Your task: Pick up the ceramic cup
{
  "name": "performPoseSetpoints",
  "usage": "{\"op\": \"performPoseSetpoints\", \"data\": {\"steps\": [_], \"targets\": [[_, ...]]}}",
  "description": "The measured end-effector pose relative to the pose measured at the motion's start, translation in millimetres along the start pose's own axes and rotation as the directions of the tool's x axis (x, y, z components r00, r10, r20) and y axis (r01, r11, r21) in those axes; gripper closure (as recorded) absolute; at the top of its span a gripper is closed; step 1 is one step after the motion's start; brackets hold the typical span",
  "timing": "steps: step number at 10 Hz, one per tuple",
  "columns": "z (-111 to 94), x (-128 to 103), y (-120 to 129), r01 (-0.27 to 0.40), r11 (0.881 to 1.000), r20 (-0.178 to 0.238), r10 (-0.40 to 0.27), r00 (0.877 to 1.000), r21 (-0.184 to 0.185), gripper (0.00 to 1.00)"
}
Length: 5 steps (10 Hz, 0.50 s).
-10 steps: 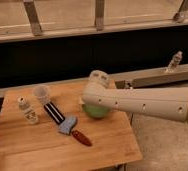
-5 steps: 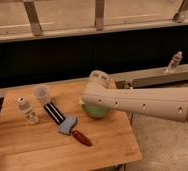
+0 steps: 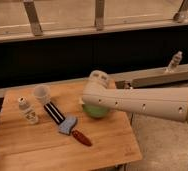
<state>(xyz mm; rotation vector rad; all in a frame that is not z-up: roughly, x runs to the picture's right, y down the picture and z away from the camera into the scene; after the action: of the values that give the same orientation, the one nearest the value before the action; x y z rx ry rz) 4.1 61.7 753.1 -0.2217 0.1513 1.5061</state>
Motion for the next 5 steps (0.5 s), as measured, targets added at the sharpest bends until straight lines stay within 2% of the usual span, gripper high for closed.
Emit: {"op": "performPoseSetpoints", "data": {"steps": [2, 4, 5], "targets": [[-3, -10, 4, 0.025, 1.0, 0.017, -0.024, 1.0, -0.004, 0.2], [-5, -27, 22, 0.069, 0.998, 0.027, -0.069, 0.997, -0.012, 0.2], [-5, -43, 45, 0.115, 0.993, 0.031, -0.115, 0.993, -0.015, 0.2]]}}
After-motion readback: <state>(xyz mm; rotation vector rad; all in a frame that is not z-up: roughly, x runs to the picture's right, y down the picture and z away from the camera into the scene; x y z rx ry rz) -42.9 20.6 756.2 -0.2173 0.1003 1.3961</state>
